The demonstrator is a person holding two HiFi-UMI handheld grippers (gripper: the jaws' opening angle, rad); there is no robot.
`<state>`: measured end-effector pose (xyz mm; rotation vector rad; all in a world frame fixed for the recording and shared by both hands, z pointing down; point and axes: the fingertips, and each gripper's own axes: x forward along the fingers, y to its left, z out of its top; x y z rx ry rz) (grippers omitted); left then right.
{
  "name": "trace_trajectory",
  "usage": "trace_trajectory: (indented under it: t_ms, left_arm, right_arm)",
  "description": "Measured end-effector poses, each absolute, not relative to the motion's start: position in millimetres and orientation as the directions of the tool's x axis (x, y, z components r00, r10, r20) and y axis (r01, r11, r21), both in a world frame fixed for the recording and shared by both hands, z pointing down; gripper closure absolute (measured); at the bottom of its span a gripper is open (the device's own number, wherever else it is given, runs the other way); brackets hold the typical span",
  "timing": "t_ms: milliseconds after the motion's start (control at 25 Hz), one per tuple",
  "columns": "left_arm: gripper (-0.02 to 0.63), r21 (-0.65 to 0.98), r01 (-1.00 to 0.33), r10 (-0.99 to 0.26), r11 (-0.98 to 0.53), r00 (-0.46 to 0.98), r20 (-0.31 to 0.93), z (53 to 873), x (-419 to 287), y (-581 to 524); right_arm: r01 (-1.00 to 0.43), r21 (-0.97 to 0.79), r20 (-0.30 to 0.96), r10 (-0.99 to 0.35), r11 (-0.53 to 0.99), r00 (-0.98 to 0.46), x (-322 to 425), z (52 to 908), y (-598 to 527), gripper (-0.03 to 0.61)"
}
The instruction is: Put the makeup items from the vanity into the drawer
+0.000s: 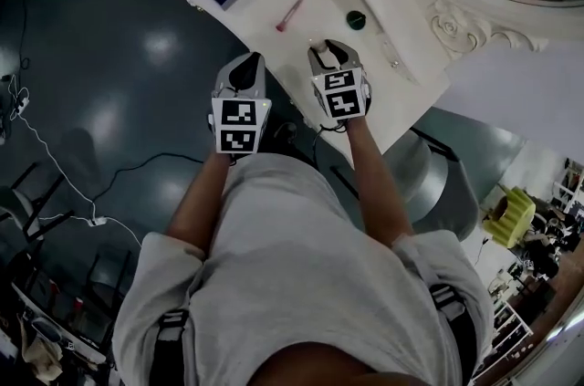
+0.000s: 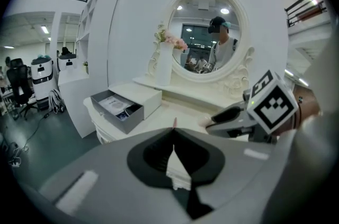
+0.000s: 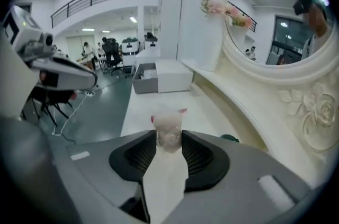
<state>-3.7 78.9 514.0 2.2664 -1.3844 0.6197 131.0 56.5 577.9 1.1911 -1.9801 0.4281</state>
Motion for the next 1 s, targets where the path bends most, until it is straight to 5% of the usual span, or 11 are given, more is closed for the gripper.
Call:
trace_trajectory:
  t_ms: [400,1000]
  left_arm:
    - [0.611,0.122,-0.91,-0.743,-0.397,0.396,0.539,503.5,-28.6,38.8]
    - [0.611,0.088,-0.914,-0.746,-0.395,0.375,0.55,484.7,-96.0,-33.8]
  right_arm:
    - [-0.867,-0.131,0.627,-0.637,0.482,-0.449,73.6,534.0,21.5,0.425]
    - [-0.833,-0.233,0.539,-0.646,0.502,-0.54,-5.4,507.6,-52.7,0.426]
